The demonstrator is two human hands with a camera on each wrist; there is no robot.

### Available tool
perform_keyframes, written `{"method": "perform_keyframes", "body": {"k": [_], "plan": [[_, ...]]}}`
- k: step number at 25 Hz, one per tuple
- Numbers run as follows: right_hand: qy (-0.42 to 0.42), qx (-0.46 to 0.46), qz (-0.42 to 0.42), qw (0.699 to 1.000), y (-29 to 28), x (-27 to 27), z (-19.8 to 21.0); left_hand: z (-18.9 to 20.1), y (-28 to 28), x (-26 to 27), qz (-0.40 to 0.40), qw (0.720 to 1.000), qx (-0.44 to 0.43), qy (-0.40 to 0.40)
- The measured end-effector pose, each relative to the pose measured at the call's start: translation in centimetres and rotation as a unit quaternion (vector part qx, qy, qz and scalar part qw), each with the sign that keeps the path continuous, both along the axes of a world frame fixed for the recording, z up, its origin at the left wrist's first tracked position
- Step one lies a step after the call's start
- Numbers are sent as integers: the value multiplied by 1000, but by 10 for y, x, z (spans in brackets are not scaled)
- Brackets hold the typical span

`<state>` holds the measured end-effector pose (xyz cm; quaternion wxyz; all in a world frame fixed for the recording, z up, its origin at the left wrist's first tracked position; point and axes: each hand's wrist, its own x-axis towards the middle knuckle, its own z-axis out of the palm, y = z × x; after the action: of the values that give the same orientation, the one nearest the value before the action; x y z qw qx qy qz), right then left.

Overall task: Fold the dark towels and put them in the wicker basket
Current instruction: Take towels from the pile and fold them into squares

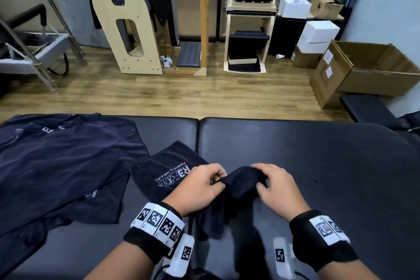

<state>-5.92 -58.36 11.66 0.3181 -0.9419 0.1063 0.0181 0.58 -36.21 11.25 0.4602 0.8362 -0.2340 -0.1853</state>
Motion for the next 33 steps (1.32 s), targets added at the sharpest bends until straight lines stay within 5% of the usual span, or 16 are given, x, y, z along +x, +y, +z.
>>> {"method": "perform_keyframes", "body": {"k": [3, 6, 15, 21, 24, 30, 33], "plan": [[-11, 15, 98, 995, 23, -5, 9, 13, -16, -2, -5, 997, 24, -79], [-66, -35, 108, 991, 45, -4, 9, 17, -22, -2, -26, 991, 41, -122], [-147, -94, 14, 985, 25, 5, 1, 14, 3, 3, -99, 976, 170, -90], [-127, -122, -102, 979, -29, 9, 10, 23, 43, 27, -96, 967, 227, -72], [-41, -172, -110, 978, -48, 5, 13, 24, 54, 39, -105, 953, 272, -79], [223, -150, 57, 961, -63, -7, 13, 37, 54, 47, 18, 912, 381, -151], [263, -123, 70, 954, -66, -7, 23, 47, 44, 48, 92, 945, 294, -114]]}}
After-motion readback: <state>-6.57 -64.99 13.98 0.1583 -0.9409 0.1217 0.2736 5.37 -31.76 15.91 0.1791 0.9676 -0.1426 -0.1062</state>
